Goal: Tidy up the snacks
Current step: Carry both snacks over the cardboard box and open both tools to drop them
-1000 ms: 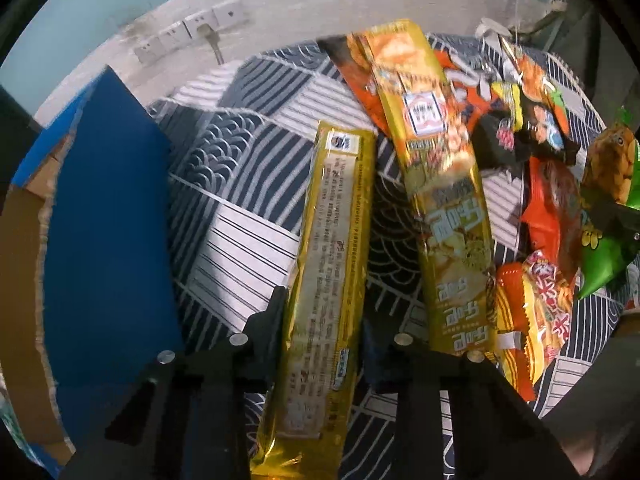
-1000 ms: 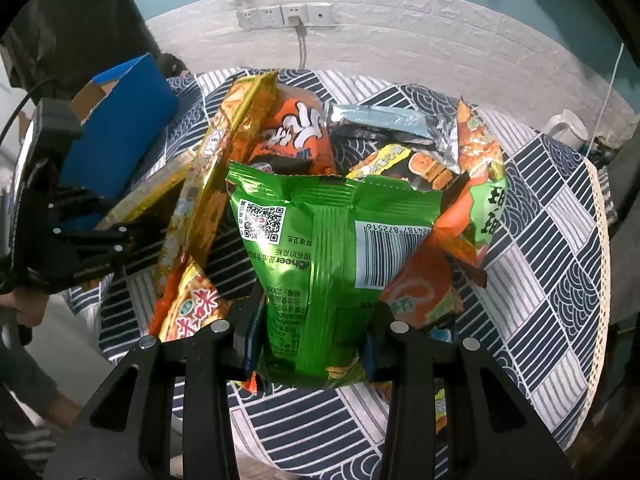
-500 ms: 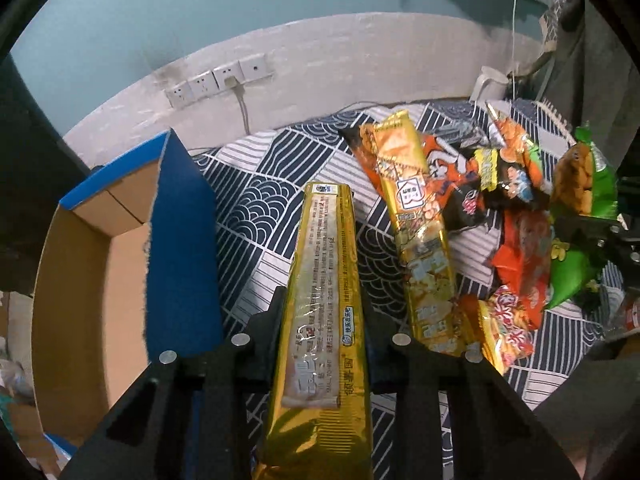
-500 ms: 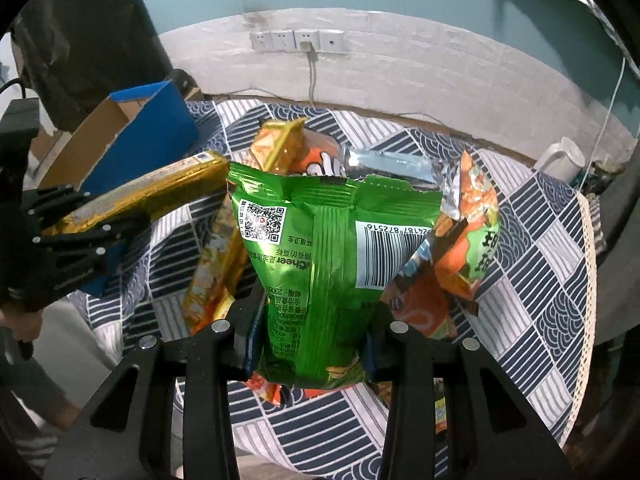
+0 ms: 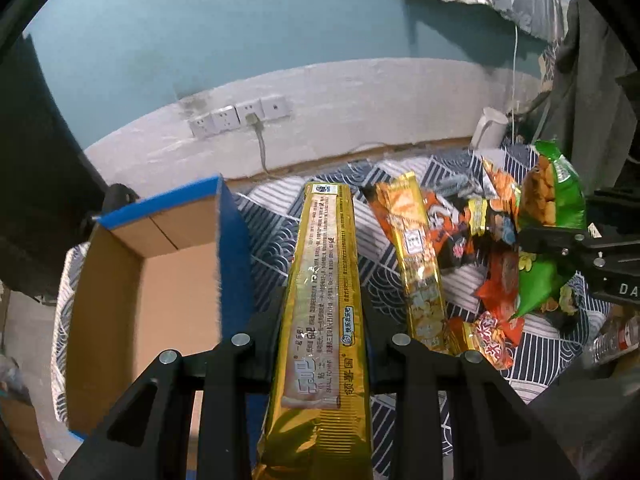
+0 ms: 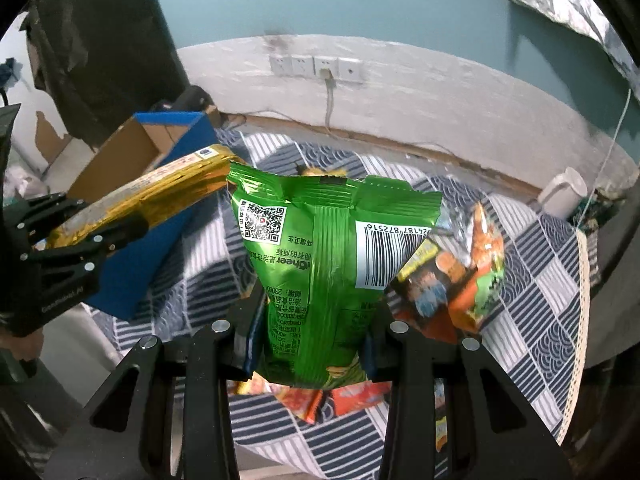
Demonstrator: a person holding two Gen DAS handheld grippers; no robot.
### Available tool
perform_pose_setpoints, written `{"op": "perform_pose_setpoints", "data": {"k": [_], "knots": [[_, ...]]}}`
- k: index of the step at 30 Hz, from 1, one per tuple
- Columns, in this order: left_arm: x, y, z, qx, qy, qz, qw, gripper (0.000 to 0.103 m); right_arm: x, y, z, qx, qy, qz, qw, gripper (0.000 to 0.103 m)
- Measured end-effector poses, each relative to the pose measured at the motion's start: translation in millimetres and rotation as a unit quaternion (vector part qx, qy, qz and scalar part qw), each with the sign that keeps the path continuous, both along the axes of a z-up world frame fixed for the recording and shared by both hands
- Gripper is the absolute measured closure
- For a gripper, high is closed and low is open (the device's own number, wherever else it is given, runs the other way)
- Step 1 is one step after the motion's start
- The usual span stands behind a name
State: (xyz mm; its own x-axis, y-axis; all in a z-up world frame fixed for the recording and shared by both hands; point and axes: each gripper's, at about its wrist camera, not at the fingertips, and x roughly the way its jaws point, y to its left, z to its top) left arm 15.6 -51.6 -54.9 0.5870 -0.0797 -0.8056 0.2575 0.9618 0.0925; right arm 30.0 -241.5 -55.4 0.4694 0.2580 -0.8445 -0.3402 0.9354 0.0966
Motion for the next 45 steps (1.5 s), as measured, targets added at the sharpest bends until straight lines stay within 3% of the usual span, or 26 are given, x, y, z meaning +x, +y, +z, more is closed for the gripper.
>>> {"op": "perform_pose_setpoints", "data": {"k": [17,31,45], "knots": [[0.0,93.0,53.7,-0.015,-0.051,0.053,0.9972,0.072,25.3,84.4,36.3,0.016,-0.014,0.059,0.998,0.066],[6.4,180.1,23.1,-0.015,-0.032,0.11,0.9933,0.072,46.7,183.0,21.8,0.025,0.024,0.128,0.991,0.066],[6.0,223.0,-10.1,-0.019,-0.008,0.118,0.9928,0.071,58.8,247.5,-8.1,0.021,0.065,0.178,0.982,0.066]]}}
